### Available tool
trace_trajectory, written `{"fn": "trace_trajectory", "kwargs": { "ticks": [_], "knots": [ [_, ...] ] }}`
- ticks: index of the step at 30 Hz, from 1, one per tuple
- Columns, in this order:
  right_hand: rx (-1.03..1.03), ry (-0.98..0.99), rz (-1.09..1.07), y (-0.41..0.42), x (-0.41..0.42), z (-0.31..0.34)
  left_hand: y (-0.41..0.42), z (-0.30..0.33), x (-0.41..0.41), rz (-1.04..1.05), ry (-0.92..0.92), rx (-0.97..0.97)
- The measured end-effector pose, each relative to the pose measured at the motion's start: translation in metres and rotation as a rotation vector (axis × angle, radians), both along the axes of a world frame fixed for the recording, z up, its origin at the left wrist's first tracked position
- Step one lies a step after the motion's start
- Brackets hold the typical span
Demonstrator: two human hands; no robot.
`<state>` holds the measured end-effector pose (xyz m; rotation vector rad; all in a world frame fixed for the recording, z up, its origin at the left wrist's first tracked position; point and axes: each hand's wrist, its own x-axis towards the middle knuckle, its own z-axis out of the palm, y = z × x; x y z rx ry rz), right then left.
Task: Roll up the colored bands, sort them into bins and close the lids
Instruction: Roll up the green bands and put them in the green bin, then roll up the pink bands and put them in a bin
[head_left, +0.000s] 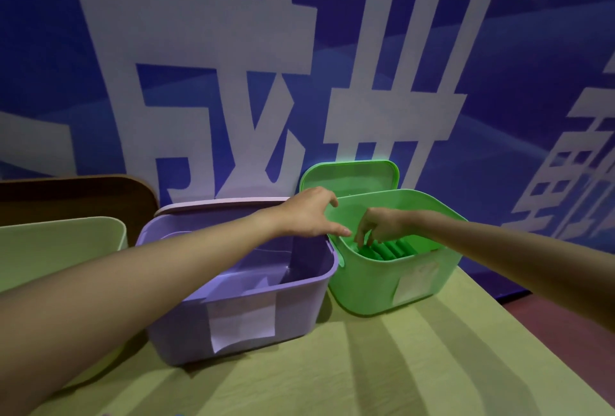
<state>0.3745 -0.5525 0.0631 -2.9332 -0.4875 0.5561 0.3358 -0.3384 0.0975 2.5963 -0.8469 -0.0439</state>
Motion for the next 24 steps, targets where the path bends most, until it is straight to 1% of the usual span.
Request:
{"fn": "trace_trajectory", "kwargs": {
  "ticks": [5,7,9,12,14,16,18,21,24],
  "knots": [
    [0.039,0.018,-0.177,0.010,-0.011,0.023,0.018,0.017,-0.022,0.030,-0.098,-0.090],
    [0.103,-0.030,-0.255,0.019,-0.018,0.036,0.030,0.026,-0.035,0.052,-0.126,-0.130],
    [0.195,-0.151,-0.325,0.030,-0.026,0.051,0.044,0.031,-0.048,0.078,-0.145,-0.171],
    [0.313,-0.422,-0.419,0.053,-0.050,0.066,0.069,0.030,-0.071,0.135,-0.176,-0.240],
    [0.457,-0.540,-0.445,0.073,-0.075,0.070,0.089,0.028,-0.091,0.190,-0.184,-0.333],
    [0.584,-0.608,-0.404,0.096,-0.106,0.069,0.112,0.023,-0.114,0.239,-0.186,-0.438],
    [0.673,-0.676,-0.334,0.119,-0.140,0.062,0.138,0.016,-0.137,0.263,-0.242,-0.486],
    [0.785,-0.746,-0.216,0.152,-0.191,0.043,0.176,0.002,-0.177,0.235,-0.294,-0.480],
    [0.799,-0.764,-0.097,0.185,-0.239,0.015,0.215,-0.016,-0.216,0.234,-0.304,-0.410]
  ]
}}
